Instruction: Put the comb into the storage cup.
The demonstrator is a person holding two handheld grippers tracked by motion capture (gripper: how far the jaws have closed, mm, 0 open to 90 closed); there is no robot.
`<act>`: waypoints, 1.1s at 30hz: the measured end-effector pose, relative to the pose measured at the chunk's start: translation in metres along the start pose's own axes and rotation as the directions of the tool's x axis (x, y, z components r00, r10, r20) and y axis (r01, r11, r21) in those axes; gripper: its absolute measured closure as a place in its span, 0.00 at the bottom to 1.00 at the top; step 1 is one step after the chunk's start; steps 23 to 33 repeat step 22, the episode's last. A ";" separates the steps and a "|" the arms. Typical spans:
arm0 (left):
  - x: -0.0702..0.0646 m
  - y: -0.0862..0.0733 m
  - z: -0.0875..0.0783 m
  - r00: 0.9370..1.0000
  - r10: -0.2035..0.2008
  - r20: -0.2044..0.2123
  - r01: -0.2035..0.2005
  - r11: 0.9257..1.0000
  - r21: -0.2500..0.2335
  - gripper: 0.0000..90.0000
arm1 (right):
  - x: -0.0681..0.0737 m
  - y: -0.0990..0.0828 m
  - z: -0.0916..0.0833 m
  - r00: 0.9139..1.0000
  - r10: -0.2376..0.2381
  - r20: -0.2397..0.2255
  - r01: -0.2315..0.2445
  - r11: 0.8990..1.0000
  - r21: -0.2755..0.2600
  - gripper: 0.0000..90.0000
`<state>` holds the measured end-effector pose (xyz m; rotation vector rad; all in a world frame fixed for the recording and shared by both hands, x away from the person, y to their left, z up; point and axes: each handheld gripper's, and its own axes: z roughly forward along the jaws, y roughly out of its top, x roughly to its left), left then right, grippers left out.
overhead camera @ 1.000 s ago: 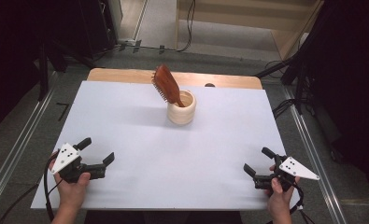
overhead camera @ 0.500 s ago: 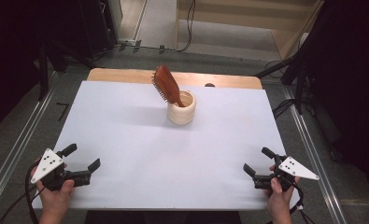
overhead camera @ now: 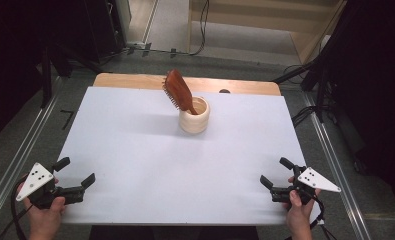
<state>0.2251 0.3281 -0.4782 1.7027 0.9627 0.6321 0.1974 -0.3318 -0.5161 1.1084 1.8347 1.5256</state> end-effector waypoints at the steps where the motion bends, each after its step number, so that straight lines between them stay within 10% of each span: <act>1: 0.002 -0.001 -0.001 1.000 -0.015 -0.002 0.015 1.000 -0.004 0.00 | 0.000 0.000 0.000 1.000 -0.003 -0.002 0.003 1.000 0.001 0.00; 13: 0.013 -0.009 0.000 0.996 -0.090 0.011 0.091 0.996 -0.027 0.00 | 0.000 0.000 0.001 1.000 -0.014 -0.009 0.014 1.000 0.011 0.00; 33: 0.012 -0.009 0.001 0.996 -0.084 0.018 0.085 0.996 -0.016 0.00 | 0.001 0.000 0.002 1.000 -0.017 -0.008 0.017 1.000 0.015 0.00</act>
